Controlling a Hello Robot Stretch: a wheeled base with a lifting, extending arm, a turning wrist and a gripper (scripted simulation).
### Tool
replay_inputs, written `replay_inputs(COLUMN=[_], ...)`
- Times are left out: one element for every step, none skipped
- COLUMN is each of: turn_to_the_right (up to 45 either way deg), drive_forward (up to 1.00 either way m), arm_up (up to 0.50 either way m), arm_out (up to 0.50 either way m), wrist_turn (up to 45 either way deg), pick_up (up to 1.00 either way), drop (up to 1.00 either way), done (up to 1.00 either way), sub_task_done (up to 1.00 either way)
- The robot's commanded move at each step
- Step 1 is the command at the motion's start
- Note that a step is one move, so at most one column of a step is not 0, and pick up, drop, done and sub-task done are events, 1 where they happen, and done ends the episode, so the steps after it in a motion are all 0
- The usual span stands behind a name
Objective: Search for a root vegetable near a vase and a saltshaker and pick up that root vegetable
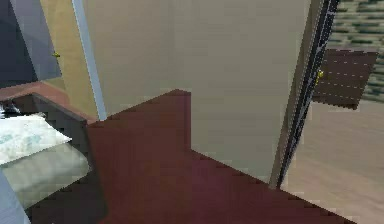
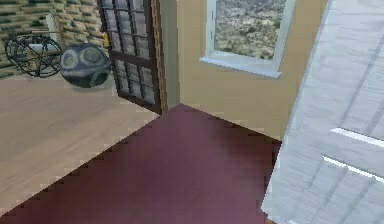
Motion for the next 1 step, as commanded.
replay_inputs(turn_to_the_right=[0.0], drive_forward=[0.30], arm_up=[0.00], arm_out=[0.00], wrist_turn=[0.0], pick_up=[0.00], drop=[0.00], done=[0.00], sub_task_done=[0.00])
